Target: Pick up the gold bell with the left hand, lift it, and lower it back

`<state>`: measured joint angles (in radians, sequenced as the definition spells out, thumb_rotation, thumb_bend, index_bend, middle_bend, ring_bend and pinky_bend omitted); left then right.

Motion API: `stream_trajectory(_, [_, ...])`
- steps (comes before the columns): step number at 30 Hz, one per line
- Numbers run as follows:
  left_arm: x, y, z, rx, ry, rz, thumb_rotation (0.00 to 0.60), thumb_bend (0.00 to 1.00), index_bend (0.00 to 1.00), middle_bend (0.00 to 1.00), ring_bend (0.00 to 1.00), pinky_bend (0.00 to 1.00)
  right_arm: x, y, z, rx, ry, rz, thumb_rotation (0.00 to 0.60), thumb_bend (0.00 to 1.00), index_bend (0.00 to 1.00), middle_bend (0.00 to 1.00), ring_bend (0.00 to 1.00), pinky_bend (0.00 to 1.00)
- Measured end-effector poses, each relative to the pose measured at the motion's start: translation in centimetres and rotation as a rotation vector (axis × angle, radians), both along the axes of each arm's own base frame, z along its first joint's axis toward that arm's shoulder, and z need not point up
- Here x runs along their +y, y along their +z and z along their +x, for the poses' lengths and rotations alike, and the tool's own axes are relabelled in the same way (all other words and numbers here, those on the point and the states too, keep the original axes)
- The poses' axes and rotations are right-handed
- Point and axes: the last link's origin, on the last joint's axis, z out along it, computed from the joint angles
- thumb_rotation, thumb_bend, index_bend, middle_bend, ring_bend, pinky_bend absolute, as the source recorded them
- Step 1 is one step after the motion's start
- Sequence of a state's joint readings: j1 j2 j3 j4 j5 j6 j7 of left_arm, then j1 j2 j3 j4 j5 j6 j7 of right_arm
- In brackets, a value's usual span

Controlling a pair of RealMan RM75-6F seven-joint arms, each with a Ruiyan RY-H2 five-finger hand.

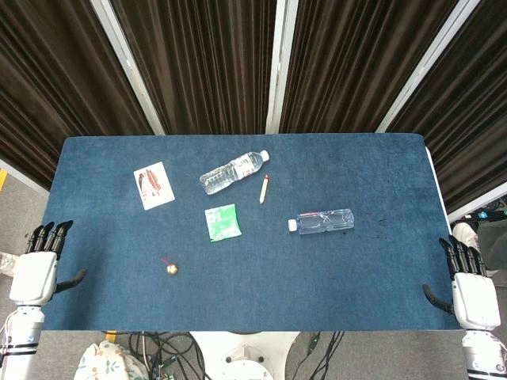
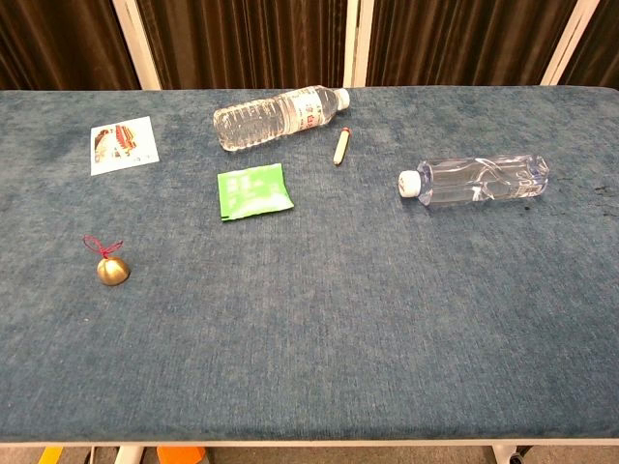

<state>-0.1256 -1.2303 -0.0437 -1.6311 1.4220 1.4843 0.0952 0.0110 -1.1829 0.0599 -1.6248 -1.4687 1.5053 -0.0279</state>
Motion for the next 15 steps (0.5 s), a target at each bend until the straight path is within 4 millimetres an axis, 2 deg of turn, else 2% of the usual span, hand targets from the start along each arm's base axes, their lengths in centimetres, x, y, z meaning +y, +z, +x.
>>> stream_trajectory(8, [0.2,-0.2,0.4,-0.007,-0.011,-0.027,0.600,0.18,0.09,0.09,0.00,0.02,0.1,0.2,0.0,0.002,-0.002,-0.005,0.600,0.17,0.00,0.00,0.00,0.00])
stream_trajectory(15, [0.9,-2.0,2.2,-0.018,-0.077,-0.122,0.600,0.18,0.10,0.09,0.00,0.02,0.0,0.1,0.1,0.004,-0.001,0.004,0.600,0.17,0.00,0.00,0.00,0.00])
